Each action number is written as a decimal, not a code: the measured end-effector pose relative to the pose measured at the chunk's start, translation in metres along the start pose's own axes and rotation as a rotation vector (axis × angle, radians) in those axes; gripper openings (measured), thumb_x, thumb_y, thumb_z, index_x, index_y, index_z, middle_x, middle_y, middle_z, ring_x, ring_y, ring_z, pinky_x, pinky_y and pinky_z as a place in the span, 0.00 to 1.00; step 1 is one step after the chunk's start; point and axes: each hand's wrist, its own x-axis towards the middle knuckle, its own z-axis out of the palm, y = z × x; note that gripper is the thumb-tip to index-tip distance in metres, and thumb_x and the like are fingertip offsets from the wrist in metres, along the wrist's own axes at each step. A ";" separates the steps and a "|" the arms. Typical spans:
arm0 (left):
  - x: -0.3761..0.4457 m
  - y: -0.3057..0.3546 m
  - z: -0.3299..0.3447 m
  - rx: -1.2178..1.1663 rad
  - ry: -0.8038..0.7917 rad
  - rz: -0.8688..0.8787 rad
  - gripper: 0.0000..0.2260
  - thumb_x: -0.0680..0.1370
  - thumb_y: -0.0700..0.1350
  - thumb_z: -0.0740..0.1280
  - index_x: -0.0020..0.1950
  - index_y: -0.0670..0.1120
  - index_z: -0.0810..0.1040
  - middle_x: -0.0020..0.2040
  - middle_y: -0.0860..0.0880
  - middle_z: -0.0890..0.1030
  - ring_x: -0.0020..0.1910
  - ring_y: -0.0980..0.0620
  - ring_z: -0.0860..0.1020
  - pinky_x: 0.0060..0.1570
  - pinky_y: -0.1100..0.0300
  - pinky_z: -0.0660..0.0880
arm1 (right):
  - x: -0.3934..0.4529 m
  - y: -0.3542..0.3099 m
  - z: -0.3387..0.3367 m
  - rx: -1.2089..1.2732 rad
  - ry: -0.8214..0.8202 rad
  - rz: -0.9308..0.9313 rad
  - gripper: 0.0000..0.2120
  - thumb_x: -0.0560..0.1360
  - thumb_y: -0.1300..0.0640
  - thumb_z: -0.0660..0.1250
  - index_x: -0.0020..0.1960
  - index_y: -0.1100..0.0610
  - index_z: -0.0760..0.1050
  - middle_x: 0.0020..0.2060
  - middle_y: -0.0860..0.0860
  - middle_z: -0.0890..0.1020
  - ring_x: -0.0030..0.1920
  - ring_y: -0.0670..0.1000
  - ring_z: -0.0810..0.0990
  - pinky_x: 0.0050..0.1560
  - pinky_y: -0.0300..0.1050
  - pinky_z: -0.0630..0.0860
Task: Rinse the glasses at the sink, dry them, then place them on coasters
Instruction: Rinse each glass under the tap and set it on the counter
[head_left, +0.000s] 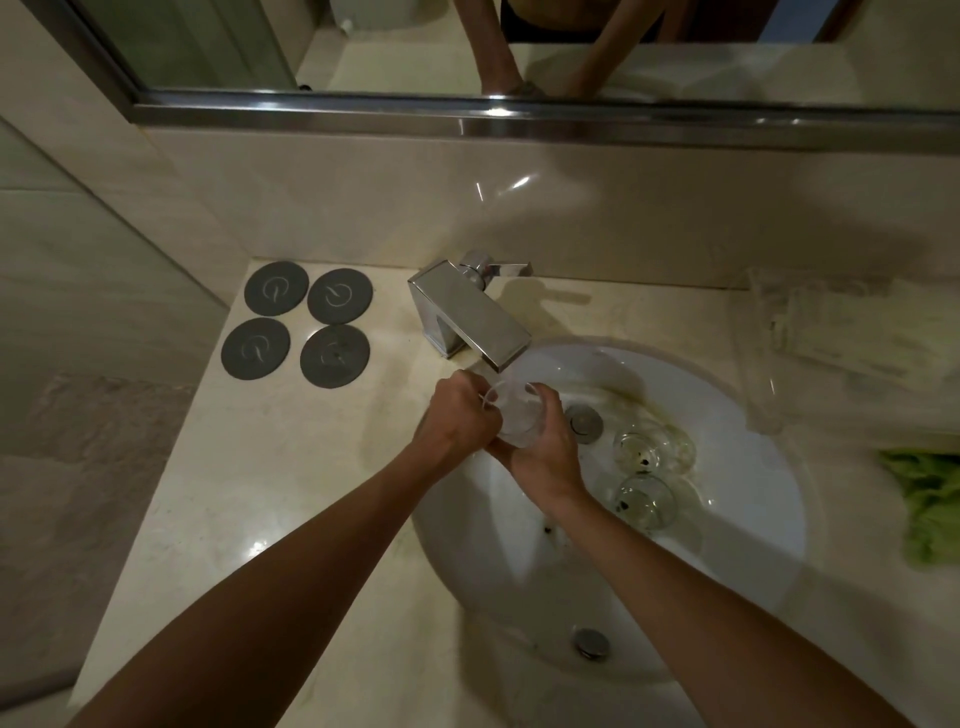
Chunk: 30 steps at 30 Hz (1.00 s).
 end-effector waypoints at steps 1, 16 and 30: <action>0.001 0.000 0.000 -0.007 -0.014 -0.015 0.10 0.76 0.34 0.67 0.56 0.38 0.82 0.48 0.43 0.82 0.39 0.50 0.80 0.35 0.62 0.80 | 0.001 0.001 -0.001 -0.004 -0.004 -0.014 0.32 0.65 0.58 0.82 0.60 0.42 0.68 0.52 0.38 0.75 0.51 0.39 0.76 0.41 0.27 0.75; 0.018 -0.005 0.006 0.047 0.076 0.047 0.07 0.78 0.40 0.69 0.53 0.38 0.84 0.48 0.43 0.83 0.39 0.53 0.77 0.33 0.71 0.69 | 0.008 0.002 -0.003 -0.147 0.025 -0.045 0.39 0.62 0.46 0.81 0.68 0.42 0.66 0.62 0.45 0.75 0.60 0.46 0.76 0.58 0.46 0.78; 0.010 -0.015 0.011 0.182 0.030 0.142 0.09 0.82 0.42 0.63 0.51 0.42 0.83 0.48 0.42 0.83 0.42 0.46 0.81 0.45 0.53 0.81 | 0.008 0.007 -0.005 -0.212 -0.014 -0.050 0.35 0.60 0.46 0.81 0.63 0.41 0.68 0.57 0.46 0.78 0.55 0.47 0.79 0.50 0.46 0.81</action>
